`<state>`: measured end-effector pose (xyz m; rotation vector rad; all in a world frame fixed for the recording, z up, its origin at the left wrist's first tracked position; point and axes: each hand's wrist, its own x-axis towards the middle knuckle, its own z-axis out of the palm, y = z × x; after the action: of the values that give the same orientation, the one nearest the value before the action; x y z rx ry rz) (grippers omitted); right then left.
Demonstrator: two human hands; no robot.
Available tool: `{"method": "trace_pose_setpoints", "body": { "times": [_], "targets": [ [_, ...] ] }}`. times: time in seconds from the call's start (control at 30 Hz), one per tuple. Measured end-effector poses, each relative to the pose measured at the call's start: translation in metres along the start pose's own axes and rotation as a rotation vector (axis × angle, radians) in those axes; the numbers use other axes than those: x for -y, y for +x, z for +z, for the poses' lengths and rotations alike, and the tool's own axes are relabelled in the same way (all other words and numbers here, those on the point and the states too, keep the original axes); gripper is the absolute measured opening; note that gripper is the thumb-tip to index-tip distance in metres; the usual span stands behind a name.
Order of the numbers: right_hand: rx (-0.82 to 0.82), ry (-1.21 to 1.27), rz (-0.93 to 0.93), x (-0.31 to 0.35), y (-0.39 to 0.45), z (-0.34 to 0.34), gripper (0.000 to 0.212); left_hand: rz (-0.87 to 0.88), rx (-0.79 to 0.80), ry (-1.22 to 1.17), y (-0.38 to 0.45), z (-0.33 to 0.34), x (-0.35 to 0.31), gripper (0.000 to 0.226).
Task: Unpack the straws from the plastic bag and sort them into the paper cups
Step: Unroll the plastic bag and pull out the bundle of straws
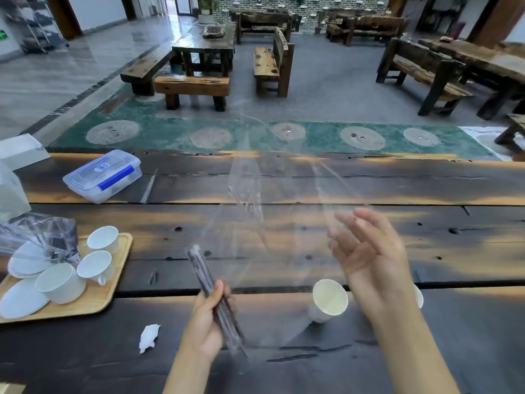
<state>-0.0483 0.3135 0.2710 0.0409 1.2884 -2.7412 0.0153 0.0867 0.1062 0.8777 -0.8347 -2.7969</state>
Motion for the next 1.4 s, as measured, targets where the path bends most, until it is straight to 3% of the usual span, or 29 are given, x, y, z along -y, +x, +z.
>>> {"method": "trace_pose_setpoints", "body": {
  "times": [0.13, 0.27, 0.4, 0.63, 0.8, 1.03, 1.23, 1.4],
  "targets": [
    [0.096, -0.406, -0.178, 0.034, 0.017, -0.019, 0.011, 0.152, -0.03, 0.132, 0.0, -0.021, -0.033, 0.005],
    [0.259, -0.791, -0.138, 0.055, 0.028, -0.013, 0.036, 0.247, 0.018, 0.254, -0.006, -0.029, -0.056, 0.004],
    [0.403, -0.968, -0.129, 0.035, 0.04, -0.004, 0.056, 0.29, 0.072, 0.349, -0.009, -0.034, -0.065, 0.008],
    [0.407, -1.051, -0.286, 0.009, 0.041, -0.013, 0.076, 0.357, 0.021, 0.369, -0.013, -0.045, -0.071, 0.009],
    [0.361, -1.104, -0.257, 0.002, 0.044, -0.019, 0.047, 0.366, 0.007, 0.375, -0.016, -0.046, -0.074, 0.004],
    [0.209, -1.007, 0.03, 0.003, 0.051, -0.021, 0.017, 0.41, 0.021, 0.403, -0.022, -0.035, -0.079, 0.01],
    [0.125, -1.117, 0.132, -0.007, 0.057, -0.026, 0.018, 0.402, 0.014, 0.446, -0.023, -0.03, -0.078, 0.026],
    [0.058, -1.016, 0.167, -0.016, 0.061, -0.035, 0.015, 0.382, 0.005, 0.5, -0.024, -0.028, -0.077, 0.025]
  ]
}}
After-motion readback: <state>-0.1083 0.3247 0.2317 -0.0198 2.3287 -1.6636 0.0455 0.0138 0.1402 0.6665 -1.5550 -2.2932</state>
